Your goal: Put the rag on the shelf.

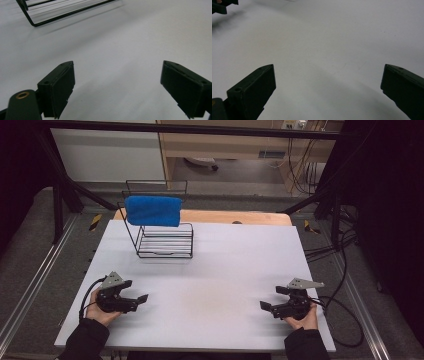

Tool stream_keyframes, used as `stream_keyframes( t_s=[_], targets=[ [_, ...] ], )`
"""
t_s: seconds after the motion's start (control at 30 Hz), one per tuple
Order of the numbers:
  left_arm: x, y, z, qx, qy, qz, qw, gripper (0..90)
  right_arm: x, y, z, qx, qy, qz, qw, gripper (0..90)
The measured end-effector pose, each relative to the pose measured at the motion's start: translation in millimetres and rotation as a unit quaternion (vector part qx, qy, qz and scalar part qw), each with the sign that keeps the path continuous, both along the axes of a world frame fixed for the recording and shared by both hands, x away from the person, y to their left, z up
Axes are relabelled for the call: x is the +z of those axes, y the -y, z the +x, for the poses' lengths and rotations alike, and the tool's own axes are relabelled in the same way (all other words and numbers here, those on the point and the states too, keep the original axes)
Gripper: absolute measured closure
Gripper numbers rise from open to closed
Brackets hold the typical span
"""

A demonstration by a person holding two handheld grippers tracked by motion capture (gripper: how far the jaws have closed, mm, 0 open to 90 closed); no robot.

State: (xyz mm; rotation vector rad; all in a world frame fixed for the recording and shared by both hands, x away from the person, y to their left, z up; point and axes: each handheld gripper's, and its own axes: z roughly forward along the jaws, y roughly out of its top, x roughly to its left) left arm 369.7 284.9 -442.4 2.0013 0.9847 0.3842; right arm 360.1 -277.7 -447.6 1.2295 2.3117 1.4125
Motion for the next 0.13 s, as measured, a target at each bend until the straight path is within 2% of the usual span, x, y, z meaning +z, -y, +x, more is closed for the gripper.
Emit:
stream_keyframes(
  t_s=[0.13],
  targets=[
    [-1.4, -0.4, 0.1, 0.0, -0.003, 0.001, 1.0, 12.3, -0.3, 0.1, -0.3, 0.0, 0.003, -0.004, 1.0, 0.4]
  ],
)
